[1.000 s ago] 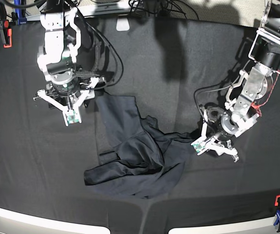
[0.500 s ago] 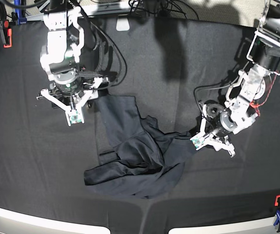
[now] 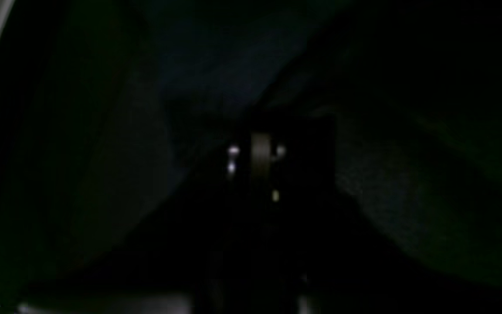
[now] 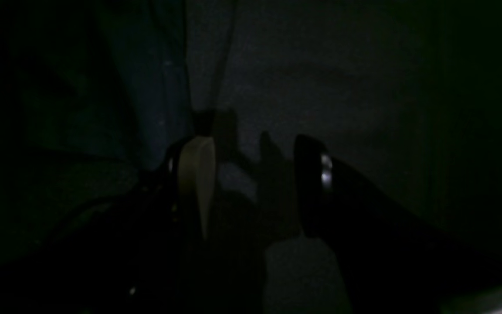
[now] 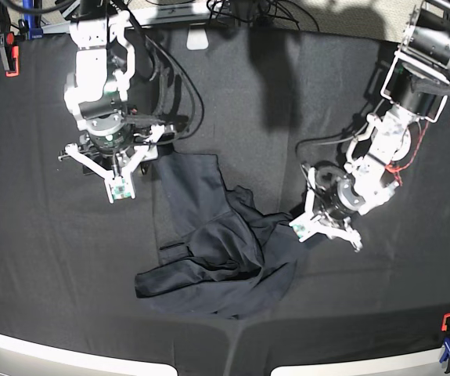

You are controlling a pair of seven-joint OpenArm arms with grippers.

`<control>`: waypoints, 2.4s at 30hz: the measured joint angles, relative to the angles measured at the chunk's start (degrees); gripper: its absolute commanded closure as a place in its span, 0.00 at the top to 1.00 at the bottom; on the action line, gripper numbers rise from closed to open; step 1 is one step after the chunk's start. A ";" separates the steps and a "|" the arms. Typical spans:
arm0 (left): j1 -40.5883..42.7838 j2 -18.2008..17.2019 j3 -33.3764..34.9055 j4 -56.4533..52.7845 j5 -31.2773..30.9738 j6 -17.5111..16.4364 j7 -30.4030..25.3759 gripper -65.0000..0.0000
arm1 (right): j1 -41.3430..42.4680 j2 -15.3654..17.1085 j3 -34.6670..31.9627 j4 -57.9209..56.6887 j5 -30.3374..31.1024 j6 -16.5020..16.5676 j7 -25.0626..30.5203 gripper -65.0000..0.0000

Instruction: Layout the t-shirt on the table in an organized manner, then fold the t-shirt properly

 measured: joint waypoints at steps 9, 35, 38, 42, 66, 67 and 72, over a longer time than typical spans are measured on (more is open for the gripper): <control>2.01 -4.81 -0.26 8.50 -18.62 3.48 10.01 0.00 | 0.68 0.00 0.00 0.00 12.24 0.04 0.70 0.45; 19.15 -8.57 -18.27 32.17 -23.58 4.07 11.80 0.00 | 16.52 -7.26 -17.70 -17.46 -4.76 -4.31 1.14 0.55; 19.12 -8.57 -18.27 32.17 -23.61 4.07 11.74 0.00 | 17.27 -7.28 -17.70 -20.35 -4.44 -4.31 2.19 0.55; 19.12 -8.61 -18.29 32.17 -23.61 4.09 11.78 0.00 | 18.93 -7.26 -17.70 -27.08 -5.09 -4.33 2.80 0.55; 21.14 -8.57 -18.27 31.95 -23.52 4.04 11.85 0.00 | 15.78 -2.56 -15.28 7.63 -16.57 -4.94 -8.41 0.00; 21.55 -8.59 -18.27 31.95 -23.67 4.07 11.87 0.00 | 14.36 -2.69 -14.93 9.62 -16.37 -4.79 -8.63 0.00; 22.91 -8.57 -18.27 31.95 -23.76 4.04 11.80 0.03 | 10.91 -2.82 -7.15 17.55 -16.24 -4.74 -8.31 0.00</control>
